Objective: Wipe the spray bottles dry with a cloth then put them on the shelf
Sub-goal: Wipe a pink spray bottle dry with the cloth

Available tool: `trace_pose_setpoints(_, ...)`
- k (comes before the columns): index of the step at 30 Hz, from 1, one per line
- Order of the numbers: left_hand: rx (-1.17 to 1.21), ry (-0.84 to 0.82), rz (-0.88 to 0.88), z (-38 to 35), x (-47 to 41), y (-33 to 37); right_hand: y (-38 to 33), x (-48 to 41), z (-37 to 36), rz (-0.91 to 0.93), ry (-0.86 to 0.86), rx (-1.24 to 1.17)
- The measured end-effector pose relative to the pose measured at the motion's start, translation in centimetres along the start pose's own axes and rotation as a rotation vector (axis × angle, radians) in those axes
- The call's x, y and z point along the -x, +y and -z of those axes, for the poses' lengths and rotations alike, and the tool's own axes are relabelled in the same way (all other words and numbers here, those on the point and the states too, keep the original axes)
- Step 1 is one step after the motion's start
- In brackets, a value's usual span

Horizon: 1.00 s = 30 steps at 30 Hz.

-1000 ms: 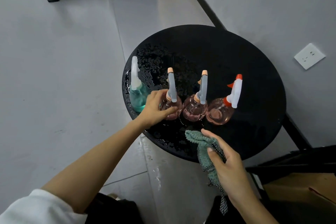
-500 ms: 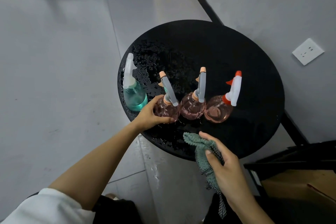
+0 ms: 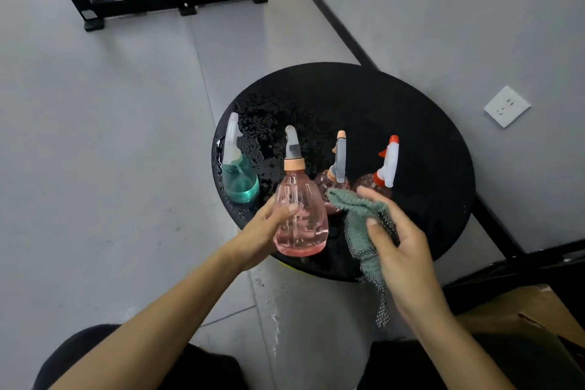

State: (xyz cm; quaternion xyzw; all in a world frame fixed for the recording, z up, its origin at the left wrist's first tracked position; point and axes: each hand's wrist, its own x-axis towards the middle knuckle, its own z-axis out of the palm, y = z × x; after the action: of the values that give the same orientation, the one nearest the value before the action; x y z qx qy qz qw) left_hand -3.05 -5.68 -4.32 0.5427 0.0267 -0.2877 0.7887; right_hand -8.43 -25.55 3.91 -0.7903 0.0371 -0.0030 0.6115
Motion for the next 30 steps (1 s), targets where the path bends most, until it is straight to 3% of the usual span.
trace_pose_setpoints(5, -0.034, -0.018, -0.01, -4.5, 3.2, 1.6, -4.7, -0.1, -0.8, 0.321, 0.133, 0.01)
trace_pose_setpoints(9, -0.036, -0.042, -0.084, -7.9, 5.7, 3.0, -7.1, 0.5, -1.6, 0.519, 0.107, 0.204)
trace_pose_setpoints(13, 0.046, -0.012, -0.181, -10.3, 7.9, 4.0, -7.9, 2.6, -1.5, 0.499, -0.047, 0.413)
trace_pose_setpoints(17, 0.052, 0.025, -0.136, -11.5, 9.7, 4.5, -8.4, 5.1, -0.5, 0.463, -0.128, 0.553)
trace_pose_setpoints(23, 0.098, 0.025, -0.172, -12.9, 11.4, 5.0, -8.3, 10.1, 0.3, 0.475, -0.048, 0.778)
trace_pose_setpoints(30, -0.019, -0.014, -0.131, -14.6, 12.8, 4.6, -9.5, 8.6, 0.7, 0.544, -0.037, 0.617)
